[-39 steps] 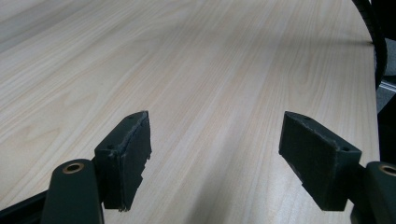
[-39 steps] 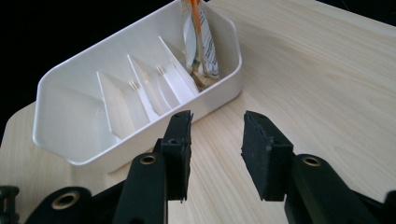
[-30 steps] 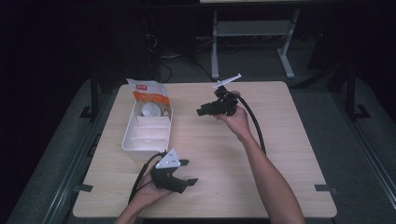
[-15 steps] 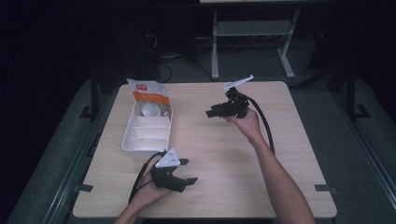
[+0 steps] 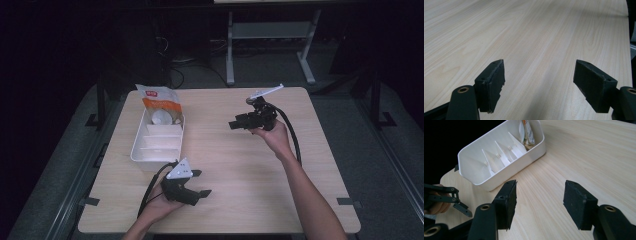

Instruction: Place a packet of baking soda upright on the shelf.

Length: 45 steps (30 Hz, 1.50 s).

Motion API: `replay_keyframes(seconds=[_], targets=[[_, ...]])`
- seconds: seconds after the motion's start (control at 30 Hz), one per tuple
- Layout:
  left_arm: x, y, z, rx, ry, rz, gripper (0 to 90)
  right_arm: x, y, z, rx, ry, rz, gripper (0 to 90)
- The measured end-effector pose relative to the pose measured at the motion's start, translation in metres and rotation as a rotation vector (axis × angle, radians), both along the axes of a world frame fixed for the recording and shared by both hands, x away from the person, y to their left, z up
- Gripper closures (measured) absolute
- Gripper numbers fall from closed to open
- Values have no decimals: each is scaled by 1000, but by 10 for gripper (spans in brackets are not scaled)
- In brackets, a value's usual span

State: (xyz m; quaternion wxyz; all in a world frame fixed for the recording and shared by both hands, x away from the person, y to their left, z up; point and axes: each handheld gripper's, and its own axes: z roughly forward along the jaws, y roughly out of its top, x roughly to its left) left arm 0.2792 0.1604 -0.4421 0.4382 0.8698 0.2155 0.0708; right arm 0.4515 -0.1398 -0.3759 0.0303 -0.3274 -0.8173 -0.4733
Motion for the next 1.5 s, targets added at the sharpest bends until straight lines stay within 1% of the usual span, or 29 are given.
replay_keyframes(seconds=[0.07,0.13,0.23,0.3,0.37,0.47,0.6,0.67,0.73,0.77,0.83,0.87,0.93,1.07,1.23,1.37,1.5], targets=[[0,0,0,-1,2,0,248,-3,-3,-2,-4,5,-1,410],[0,0,0,0,2,2,248,-6,-7,-3,2,12,-3,404],[1,1,-1,-2,3,5,248,-9,-11,-5,5,9,-6,398],[1,1,-1,-3,3,7,248,-13,-17,-6,12,14,-16,392],[1,1,-1,-1,3,8,248,-16,-21,-8,9,28,-10,384],[1,0,-1,-1,3,9,248,-20,-26,-9,12,17,-19,385],[2,1,-1,2,5,10,248,-25,-37,-12,16,27,-24,377],[2,1,-1,2,7,12,248,-29,-42,-13,21,20,-34,379],[2,1,-1,2,8,13,248,-30,-44,-14,21,22,-36,378],[2,1,-1,0,7,14,248,-33,-49,-16,23,24,-44,376],[2,1,-1,-4,8,18,248,-35,-53,-18,26,37,-41,372],[2,1,-1,-4,9,20,248,-37,-55,-19,30,32,-47,373],[2,1,-1,-4,9,21,248,-38,-57,-20,27,28,-50,372],[3,2,-1,-6,8,25,247,-46,-67,-26,30,42,-60,361],[4,2,-1,-15,11,32,247,-53,-74,-29,24,44,-68,357],[4,3,-1,-12,11,31,248,-57,-79,-30,21,52,-68,350],[4,3,-1,-8,11,31,247,-65,-85,-34,20,53,-72,347]])
